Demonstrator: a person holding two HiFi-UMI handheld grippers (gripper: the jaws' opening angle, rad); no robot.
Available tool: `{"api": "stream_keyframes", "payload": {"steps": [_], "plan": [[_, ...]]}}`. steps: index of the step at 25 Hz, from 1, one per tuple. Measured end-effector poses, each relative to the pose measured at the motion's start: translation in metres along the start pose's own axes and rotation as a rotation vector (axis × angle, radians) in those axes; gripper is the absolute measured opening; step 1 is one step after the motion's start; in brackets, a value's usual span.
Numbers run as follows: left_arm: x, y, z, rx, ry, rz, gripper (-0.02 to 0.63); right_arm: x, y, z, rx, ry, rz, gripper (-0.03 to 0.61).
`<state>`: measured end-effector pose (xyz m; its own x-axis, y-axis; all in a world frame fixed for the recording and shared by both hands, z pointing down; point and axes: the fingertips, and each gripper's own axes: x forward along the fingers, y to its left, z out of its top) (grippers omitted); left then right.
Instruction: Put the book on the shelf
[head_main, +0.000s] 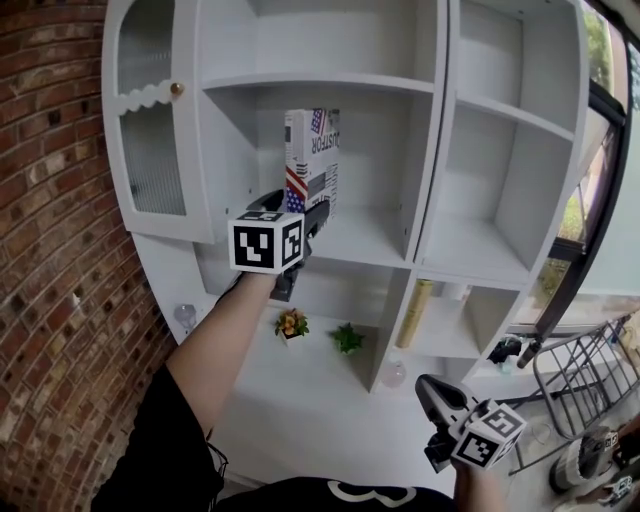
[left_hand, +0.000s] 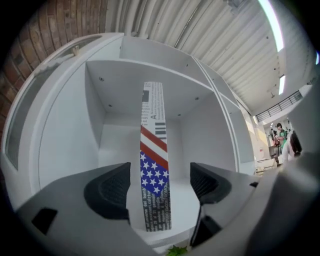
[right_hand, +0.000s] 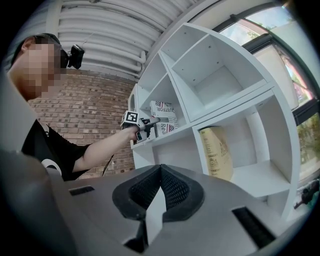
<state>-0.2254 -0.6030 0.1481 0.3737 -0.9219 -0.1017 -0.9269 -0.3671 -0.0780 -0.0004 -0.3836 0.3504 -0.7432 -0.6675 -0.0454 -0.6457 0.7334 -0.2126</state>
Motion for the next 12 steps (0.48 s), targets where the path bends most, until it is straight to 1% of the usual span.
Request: {"api": "stream_keyframes", "payload": {"steps": [2, 3, 5, 7, 9, 11, 12], "plan": [[-0.016, -0.004, 0.003, 0.009, -0.014, -0.015, 0.356, 0.001, 0.004, 0.0, -0.009, 0.001, 0.011, 0.011], [-0.026, -0.008, 0.003, 0.012, -0.018, -0.03, 0.338, 0.002, 0.007, 0.001, -0.015, 0.002, 0.017, 0.011], [-0.049, -0.017, -0.001, 0.023, -0.019, -0.064, 0.243, 0.005, 0.013, 0.001, -0.026, 0.004, 0.033, 0.011], [-0.073, -0.029, -0.009, 0.027, -0.017, -0.11, 0.189, 0.008, 0.021, 0.003, -0.033, 0.001, 0.054, 0.011], [-0.098, -0.048, -0.021, 0.01, -0.012, -0.17, 0.106, 0.011, 0.029, 0.006, -0.037, -0.004, 0.077, 0.011], [-0.12, -0.072, -0.037, -0.009, 0.008, -0.237, 0.091, 0.013, 0.038, 0.01, -0.052, -0.01, 0.101, 0.011], [-0.131, -0.085, -0.047, -0.023, 0.019, -0.274, 0.067, 0.015, 0.043, 0.013, -0.063, -0.013, 0.112, 0.011]]}}
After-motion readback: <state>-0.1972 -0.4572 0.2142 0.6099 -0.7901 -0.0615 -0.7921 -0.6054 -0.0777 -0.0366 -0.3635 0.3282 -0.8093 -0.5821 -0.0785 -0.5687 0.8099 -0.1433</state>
